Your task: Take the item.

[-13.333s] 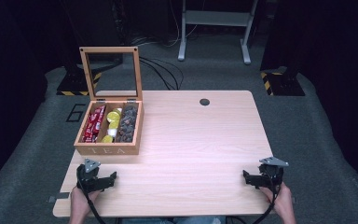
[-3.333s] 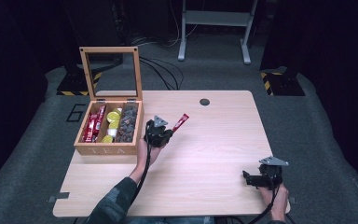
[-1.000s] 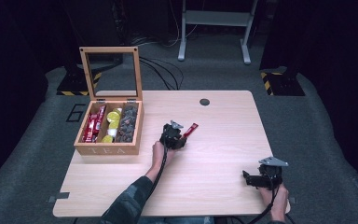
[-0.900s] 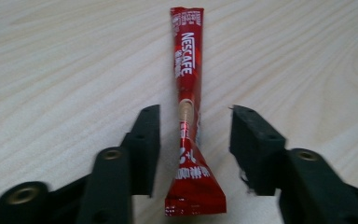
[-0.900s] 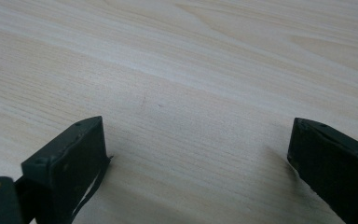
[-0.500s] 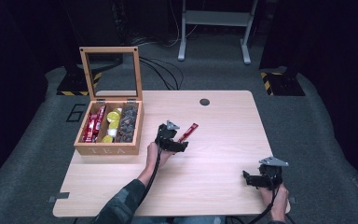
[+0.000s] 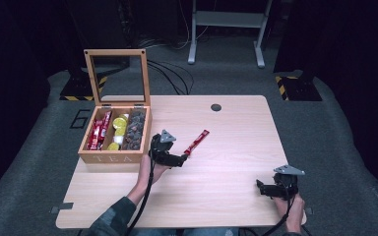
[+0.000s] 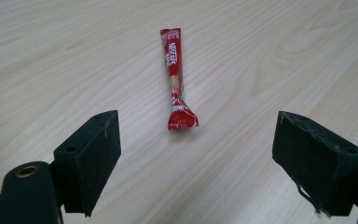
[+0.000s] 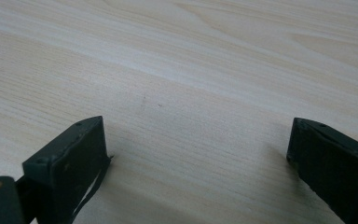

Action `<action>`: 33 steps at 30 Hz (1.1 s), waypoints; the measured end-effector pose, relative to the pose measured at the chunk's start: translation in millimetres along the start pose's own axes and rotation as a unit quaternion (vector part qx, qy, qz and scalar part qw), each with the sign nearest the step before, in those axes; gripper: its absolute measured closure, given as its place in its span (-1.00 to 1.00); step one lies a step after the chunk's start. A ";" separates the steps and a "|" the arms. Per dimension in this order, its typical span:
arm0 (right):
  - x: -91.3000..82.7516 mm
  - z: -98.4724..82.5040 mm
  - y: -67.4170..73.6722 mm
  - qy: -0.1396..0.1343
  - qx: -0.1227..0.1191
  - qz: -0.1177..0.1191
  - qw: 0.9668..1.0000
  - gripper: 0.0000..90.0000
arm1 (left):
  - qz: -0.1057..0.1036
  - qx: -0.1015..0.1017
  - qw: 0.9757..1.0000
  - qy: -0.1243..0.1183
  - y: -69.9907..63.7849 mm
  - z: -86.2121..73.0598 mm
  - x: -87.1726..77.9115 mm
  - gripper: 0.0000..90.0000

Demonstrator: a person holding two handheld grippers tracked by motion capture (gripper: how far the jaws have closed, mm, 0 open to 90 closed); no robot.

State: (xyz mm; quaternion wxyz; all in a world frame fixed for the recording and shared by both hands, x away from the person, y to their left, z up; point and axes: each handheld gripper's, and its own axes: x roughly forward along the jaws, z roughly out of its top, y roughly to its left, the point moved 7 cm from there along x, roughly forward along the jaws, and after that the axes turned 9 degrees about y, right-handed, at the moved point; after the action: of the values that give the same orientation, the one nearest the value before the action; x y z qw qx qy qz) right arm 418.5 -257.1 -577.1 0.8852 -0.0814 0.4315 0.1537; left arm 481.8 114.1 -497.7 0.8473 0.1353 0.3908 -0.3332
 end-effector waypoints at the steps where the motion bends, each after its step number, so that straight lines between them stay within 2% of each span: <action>1: 0.0 0.0 0.0 0.000 0.001 0.000 1.000 -0.91 | 0.000 -0.001 1.000 -0.004 -0.1 -2.0 -4.6 -0.66; 8: 0.0 0.2 0.1 -0.001 0.003 -0.001 1.000 -0.91 | 0.008 0.005 1.000 -0.015 2.8 -15.2 -27.0 -0.66; 9: 0.0 0.0 0.0 0.000 0.002 -0.001 1.000 -0.91 | 0.010 0.009 1.000 -0.010 3.5 -18.4 -30.4 -0.66; 15: -0.1 0.0 0.3 -0.001 0.003 -0.002 1.000 -0.91 | 0.004 0.003 1.000 -0.023 5.3 -36.6 -49.9 -0.67; 22: -0.2 0.0 0.4 -0.001 0.004 -0.003 1.000 -0.91 | 0.012 0.000 0.999 -0.033 9.0 -61.9 -71.3 -0.67; 26: -0.3 -0.1 0.4 -0.001 0.004 -0.003 1.000 -0.91 | 0.021 -0.005 0.999 -0.034 13.6 -78.0 -81.3 -0.67; 28: -0.3 -0.1 0.4 -0.001 0.003 -0.003 1.000 -0.91 | 0.028 -0.016 0.999 -0.038 18.4 -91.6 -87.4 -0.67; 30: -0.4 -0.2 0.6 0.000 0.004 -0.005 1.000 -0.91 | 0.031 -0.016 0.999 -0.037 19.9 -94.9 -88.8 -0.67; 33: -0.3 -0.3 0.5 0.000 0.003 -0.005 1.000 -0.91 | 0.036 -0.025 0.998 -0.033 24.8 -108.2 -92.4 -0.67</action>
State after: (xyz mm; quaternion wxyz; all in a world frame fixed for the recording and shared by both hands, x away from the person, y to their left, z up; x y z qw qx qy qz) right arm 417.9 -256.7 -577.0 0.8864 -0.0808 0.4313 0.1477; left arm 392.8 227.8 -500.1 0.8743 0.1172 0.3659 -0.2965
